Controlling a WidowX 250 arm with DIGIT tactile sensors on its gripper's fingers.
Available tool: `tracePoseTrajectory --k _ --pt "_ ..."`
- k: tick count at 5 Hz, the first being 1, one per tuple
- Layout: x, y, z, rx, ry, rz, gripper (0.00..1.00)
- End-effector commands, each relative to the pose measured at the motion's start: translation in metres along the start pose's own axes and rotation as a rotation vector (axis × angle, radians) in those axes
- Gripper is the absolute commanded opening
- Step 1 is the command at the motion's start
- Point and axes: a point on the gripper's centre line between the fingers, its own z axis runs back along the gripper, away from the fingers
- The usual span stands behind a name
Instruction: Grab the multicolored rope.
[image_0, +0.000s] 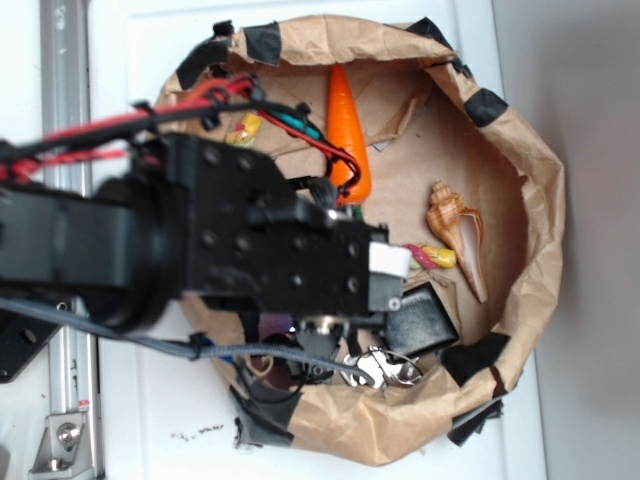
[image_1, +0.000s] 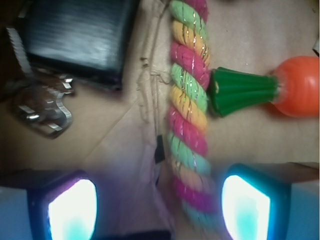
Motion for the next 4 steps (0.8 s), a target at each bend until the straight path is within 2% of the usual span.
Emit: tracePoseTrajectory --k 1,2,3,4 --pt "0.014 0.036 -0.027 0.03 -0.001 0.02 1.0" --pt "0.015 0.057 -0.026 -0.014 -0.017 0.051 0.0" --pt "0.011 0.06 -0.031 -0.043 -0.019 0.072 0.0" --pt "0.009 0.058 -0.033 -0.035 -0.026 0.068 0.0"
